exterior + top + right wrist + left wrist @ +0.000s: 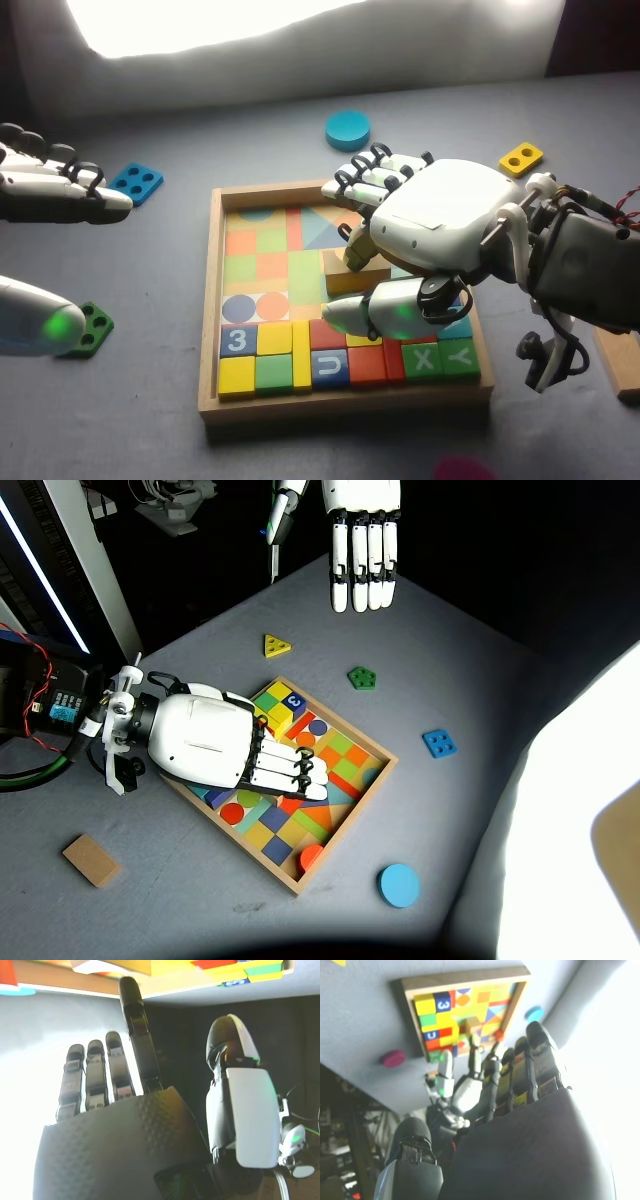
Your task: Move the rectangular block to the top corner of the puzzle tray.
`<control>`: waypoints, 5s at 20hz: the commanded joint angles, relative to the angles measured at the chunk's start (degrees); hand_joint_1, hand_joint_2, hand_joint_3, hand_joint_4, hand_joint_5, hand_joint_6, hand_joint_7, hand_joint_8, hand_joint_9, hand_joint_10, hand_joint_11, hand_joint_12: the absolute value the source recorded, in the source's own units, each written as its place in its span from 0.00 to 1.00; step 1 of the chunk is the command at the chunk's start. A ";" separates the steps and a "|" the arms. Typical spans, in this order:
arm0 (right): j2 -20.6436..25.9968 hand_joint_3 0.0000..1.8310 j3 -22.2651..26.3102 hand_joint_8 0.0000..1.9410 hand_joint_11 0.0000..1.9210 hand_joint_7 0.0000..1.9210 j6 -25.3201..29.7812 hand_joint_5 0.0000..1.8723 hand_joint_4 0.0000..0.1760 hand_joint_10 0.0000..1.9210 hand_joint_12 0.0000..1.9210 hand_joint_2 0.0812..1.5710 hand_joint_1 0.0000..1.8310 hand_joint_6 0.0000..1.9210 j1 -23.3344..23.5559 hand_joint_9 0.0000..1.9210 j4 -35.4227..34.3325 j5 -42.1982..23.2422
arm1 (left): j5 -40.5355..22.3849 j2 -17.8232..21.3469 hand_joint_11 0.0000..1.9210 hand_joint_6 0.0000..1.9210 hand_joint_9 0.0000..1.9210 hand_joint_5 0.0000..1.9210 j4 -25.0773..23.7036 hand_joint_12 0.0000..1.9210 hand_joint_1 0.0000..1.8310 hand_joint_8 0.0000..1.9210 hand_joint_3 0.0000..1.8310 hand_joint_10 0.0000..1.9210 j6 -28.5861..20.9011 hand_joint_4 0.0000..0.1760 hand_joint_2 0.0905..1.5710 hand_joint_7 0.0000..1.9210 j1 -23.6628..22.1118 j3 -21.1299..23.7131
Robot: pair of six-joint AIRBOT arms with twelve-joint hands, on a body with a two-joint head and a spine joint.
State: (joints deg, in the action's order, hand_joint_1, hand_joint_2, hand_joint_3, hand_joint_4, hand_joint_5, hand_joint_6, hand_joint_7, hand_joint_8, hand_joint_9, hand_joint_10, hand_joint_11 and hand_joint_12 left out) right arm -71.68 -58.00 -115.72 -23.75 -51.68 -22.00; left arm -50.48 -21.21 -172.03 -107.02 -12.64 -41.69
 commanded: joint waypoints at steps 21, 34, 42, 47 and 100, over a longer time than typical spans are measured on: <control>0.34 0.00 -2.03 0.00 0.00 0.04 -0.44 0.38 0.00 0.00 0.00 0.73 0.00 0.03 -0.72 0.00 0.75 -1.88 | 4.80 -0.25 0.00 0.00 0.02 0.05 -0.55 0.14 0.00 0.00 0.00 0.00 -0.22 0.22 0.74 0.02 -1.04 0.44; 0.26 0.00 -7.33 0.00 0.00 0.04 -0.41 0.37 0.00 0.00 0.00 0.73 0.00 0.02 -1.61 0.00 0.70 -1.89 | 4.80 -0.29 0.00 0.00 0.02 0.05 -0.55 0.15 0.00 0.00 0.00 0.00 -0.22 0.22 0.74 0.02 -1.18 0.43; -0.15 0.00 -10.51 0.00 0.00 0.05 -0.29 0.37 0.00 0.00 0.00 0.73 0.00 0.02 -2.06 0.00 0.68 -1.96 | 4.80 -0.29 0.00 0.00 0.02 0.04 -0.55 0.14 0.00 0.00 0.00 0.00 -0.22 0.24 0.73 0.01 -1.18 0.32; -0.87 0.00 -11.99 0.00 0.00 0.03 -0.26 0.37 0.00 0.00 0.00 0.73 0.00 0.02 -1.97 0.00 0.68 -2.07 | 4.80 -0.29 0.00 0.00 0.01 0.04 -0.55 0.15 0.00 0.00 0.00 0.00 -0.22 0.19 0.73 0.01 -1.18 0.30; 0.54 0.00 -10.27 0.01 0.00 0.04 1.71 0.34 0.00 0.00 0.00 0.73 0.00 0.00 3.46 0.00 0.68 -3.82 | 4.80 -0.25 0.00 0.00 0.04 0.06 -0.55 0.21 0.00 0.00 0.00 0.00 -0.21 0.18 0.74 0.03 -0.83 -0.04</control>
State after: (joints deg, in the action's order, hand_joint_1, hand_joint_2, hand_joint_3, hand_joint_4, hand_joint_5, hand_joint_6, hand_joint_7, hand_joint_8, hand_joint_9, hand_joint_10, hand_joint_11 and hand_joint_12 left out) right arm -71.50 -68.29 -114.26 -21.23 -52.51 -21.41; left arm -50.43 -21.32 -172.03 -107.02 -13.04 -41.65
